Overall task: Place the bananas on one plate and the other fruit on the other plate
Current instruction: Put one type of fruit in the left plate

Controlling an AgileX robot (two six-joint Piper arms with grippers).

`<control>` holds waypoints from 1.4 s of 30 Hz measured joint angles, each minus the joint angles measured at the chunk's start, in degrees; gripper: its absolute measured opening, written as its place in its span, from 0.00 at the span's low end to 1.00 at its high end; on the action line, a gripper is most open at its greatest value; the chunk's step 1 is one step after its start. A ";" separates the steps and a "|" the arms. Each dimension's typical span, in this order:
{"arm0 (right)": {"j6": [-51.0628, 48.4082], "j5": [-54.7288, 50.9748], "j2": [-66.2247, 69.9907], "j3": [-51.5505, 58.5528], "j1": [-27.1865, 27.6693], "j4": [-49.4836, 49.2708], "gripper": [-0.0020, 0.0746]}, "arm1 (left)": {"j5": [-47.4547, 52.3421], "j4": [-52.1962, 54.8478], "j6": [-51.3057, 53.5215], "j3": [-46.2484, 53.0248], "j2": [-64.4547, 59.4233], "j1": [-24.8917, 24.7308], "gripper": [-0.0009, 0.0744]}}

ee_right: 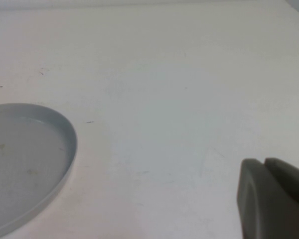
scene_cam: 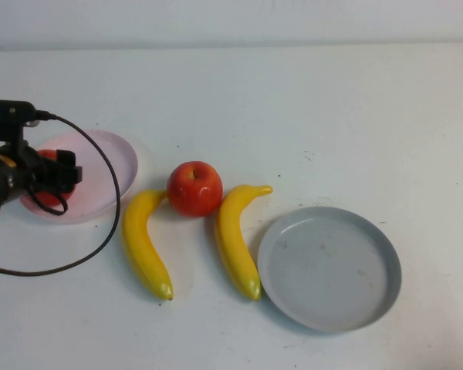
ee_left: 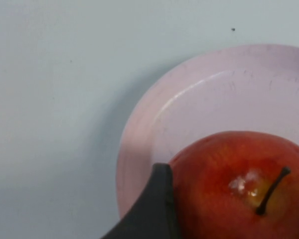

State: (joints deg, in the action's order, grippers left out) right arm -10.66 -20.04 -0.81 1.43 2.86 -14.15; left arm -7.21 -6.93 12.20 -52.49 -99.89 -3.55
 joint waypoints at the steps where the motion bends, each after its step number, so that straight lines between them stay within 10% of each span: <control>1: 0.00 0.00 0.00 0.00 0.00 0.00 0.00 | 0.00 0.14 0.00 0.00 0.00 0.00 0.88; 14: 0.00 0.00 0.00 0.00 0.00 0.00 0.00 | 0.05 0.13 -0.48 0.00 9.91 -1.09 0.90; 28: 0.00 0.00 0.00 0.00 0.00 0.00 0.00 | 0.16 24.34 -4.02 0.00 7.58 -24.69 0.90; 42: 0.00 0.00 0.00 0.00 0.00 0.00 0.00 | 4.98 25.91 -40.16 0.00 6.13 -25.10 0.90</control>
State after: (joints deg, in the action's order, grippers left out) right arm -10.66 -20.04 -0.81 1.43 2.86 -14.15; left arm -2.22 18.98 -27.96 -52.49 -93.77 -28.65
